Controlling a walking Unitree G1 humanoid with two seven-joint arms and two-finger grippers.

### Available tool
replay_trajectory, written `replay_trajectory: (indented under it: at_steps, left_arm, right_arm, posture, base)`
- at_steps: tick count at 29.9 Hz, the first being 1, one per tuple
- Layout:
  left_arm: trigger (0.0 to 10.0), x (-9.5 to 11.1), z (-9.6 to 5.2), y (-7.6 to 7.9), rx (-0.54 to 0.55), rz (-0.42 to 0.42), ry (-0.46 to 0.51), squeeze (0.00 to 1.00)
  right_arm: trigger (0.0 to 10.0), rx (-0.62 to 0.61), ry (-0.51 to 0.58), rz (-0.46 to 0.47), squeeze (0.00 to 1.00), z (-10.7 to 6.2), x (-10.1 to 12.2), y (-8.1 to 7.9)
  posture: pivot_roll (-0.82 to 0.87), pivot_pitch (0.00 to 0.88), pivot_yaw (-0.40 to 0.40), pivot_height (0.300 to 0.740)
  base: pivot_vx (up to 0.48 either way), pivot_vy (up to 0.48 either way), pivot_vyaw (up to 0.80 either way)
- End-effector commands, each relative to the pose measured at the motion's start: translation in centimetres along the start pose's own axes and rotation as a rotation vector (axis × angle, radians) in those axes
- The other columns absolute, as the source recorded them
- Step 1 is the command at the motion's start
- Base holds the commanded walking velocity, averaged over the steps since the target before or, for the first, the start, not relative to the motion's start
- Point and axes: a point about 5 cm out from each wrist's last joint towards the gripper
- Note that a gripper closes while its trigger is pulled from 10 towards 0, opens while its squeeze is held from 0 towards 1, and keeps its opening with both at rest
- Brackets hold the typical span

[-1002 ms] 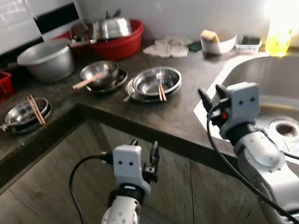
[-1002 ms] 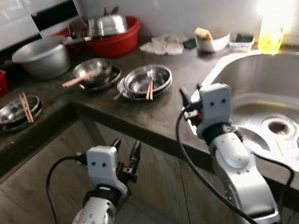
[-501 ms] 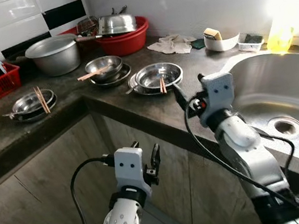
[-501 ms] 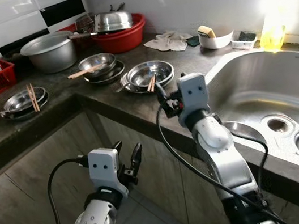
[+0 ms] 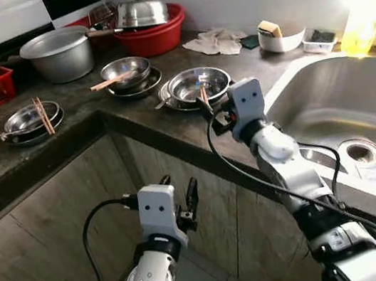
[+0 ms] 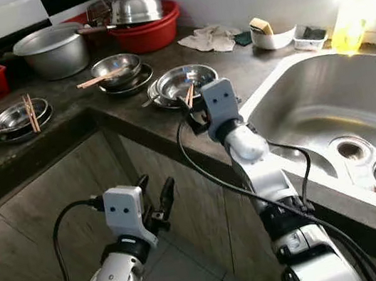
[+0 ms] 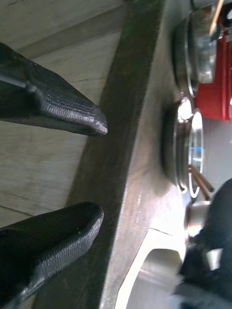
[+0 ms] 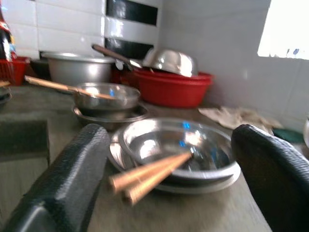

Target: Kitchen organization

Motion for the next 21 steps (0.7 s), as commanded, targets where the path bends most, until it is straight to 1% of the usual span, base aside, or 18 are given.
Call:
replay_trajectory:
  at_steps: [1,3,4,5,6,12,15,17,21]
  left_arm:
    - [10.0,0.4,-0.3,0.0,0.01,0.006,0.006,0.0]
    - [10.0,0.4,-0.3,0.0,0.011,0.006,0.005,0.0]
    - [10.0,0.4,-0.3,-0.1,0.014,0.006,0.004,0.0]
    - [10.0,0.4,-0.3,-0.1,0.014,0.006,0.004,0.0]
    - [10.0,0.4,-0.3,-0.1,0.016,0.005,0.003,0.0]
    - [10.0,0.3,-0.3,0.2,0.011,0.0,0.0,0.0]
    - [10.0,0.4,-0.3,0.3,0.006,-0.002,0.007,0.0]
    - [10.0,0.9,-0.3,0.6,-0.009,-0.015,0.029,0.0]
    - [10.0,0.9,-0.3,0.7,-0.014,-0.019,0.029,0.0]
  right_arm:
    - [10.0,-0.016,0.026,0.001,1.0,0.5,0.5,0.1]
    - [10.0,-0.018,0.03,0.008,1.0,0.6,0.5,0.1]
    - [10.0,-0.016,0.038,0.006,0.22,0.9,0.7,0.0]
    - [10.0,-0.016,0.038,0.006,0.22,0.9,0.7,0.0]
    - [10.0,-0.012,0.039,0.003,0.0,1.2,0.7,-0.1]
    - [10.0,-0.012,0.038,0.009,0.0,1.9,0.4,-0.6]
    - [10.0,-0.014,0.025,0.0,0.0,2.1,0.2,-0.9]
    - [10.0,-0.021,0.009,-0.009,0.0,2.4,-0.2,-0.9]
    - [10.0,-0.026,-0.003,-0.014,0.0,2.6,-0.4,-1.1]
  posture:
    - [0.13,0.106,-0.009,0.74]
    - [0.13,0.107,-0.009,0.74]
    - [0.13,0.107,-0.011,0.74]
    - [0.13,0.107,-0.011,0.74]
    - [0.13,0.11,-0.01,0.74]
    - [0.13,0.111,-0.012,0.74]
    - [0.13,0.112,-0.013,0.74]
    - [0.13,0.112,-0.015,0.74]
    - [0.13,0.11,-0.018,0.74]
  base:
    - [0.0,0.0,0.0]
    - [0.0,0.0,0.0]
    - [0.0,0.0,0.0]
    - [0.0,0.0,0.0]
    - [0.0,0.0,0.0]
    - [0.0,0.0,0.0]
    - [0.0,0.0,0.0]
    - [0.0,0.0,0.0]
    - [0.0,0.0,0.0]
Point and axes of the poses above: a point about 5 cm out from each wrist's last joint towards the gripper, its own z axis pointing out of the wrist towards the gripper, its own x axis along the axis of the wrist's last joint, y = z × x, and after that the axes turned 14 degrees about -z, right-handed
